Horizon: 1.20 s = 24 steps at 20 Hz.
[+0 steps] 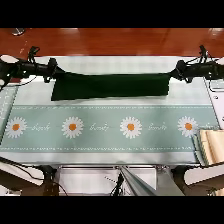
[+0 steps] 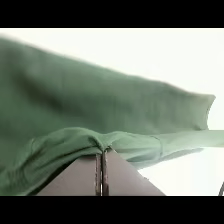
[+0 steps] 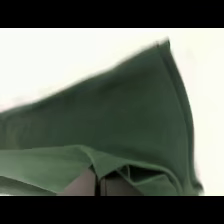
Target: Fold the shirts.
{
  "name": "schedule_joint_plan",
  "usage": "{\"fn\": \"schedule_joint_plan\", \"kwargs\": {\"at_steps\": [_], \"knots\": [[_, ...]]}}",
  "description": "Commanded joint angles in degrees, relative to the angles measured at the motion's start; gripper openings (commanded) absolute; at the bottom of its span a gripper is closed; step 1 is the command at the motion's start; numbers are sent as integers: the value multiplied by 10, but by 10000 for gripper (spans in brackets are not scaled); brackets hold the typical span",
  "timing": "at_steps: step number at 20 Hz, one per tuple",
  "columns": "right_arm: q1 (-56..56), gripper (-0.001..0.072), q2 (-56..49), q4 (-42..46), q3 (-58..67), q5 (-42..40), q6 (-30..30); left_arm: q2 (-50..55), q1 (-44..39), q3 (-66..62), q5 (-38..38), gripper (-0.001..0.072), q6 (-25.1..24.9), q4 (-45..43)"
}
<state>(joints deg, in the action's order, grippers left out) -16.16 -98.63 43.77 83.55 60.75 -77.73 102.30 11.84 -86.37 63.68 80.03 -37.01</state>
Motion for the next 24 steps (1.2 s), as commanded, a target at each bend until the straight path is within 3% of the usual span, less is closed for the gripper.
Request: {"fn": "schedule_joint_plan", "kwargs": {"at_steps": [1, 2, 3, 4, 5, 7, 9, 11, 13, 16, 19, 24], "knots": [[16, 23, -57, -4, 46, -16, -17, 70, -9, -82, 2, 34, 20, 0], [17, 24, -64, -5, 47, -28, -24, 78, -9, -83, 2, 35, 19, 0], [17, 135, -68, -7, 47, -40, -25, 83, -9, -83, 3, 98, 19, 0], [17, 524, -69, -13, 47, -49, -26, 86, -8, -83, 11, 382, 19, 0], [12, 623, -68, -13, 51, -50, -24, 86, -4, -83, 22, 695, 12, -2], [-10, 622, -67, -12, 75, -18, -24, 84, 25, -100, 65, 705, 27, -35], [-39, 622, -62, -7, 80, 23, -33, 70, 61, -101, 122, 705, 52, -125], [-61, 622, -62, 43, 80, 63, -54, 46, 84, -95, 170, 705, 52, -220], [-66, 622, -62, 119, 80, 75, -82, -2, 99, -50, 151, 705, 46, -259], [-57, 622, -77, 112, 80, 75, -83, -123, 101, 83, 22, 705, 5, -237], [-38, 621, -108, 80, 80, 69, -84, -256, 73, 241, -57, 705, -106, -104], [5, 621, -134, 30, 80, 42, -78, -328, 13, 320, -81, 705, -114, -49]]}}
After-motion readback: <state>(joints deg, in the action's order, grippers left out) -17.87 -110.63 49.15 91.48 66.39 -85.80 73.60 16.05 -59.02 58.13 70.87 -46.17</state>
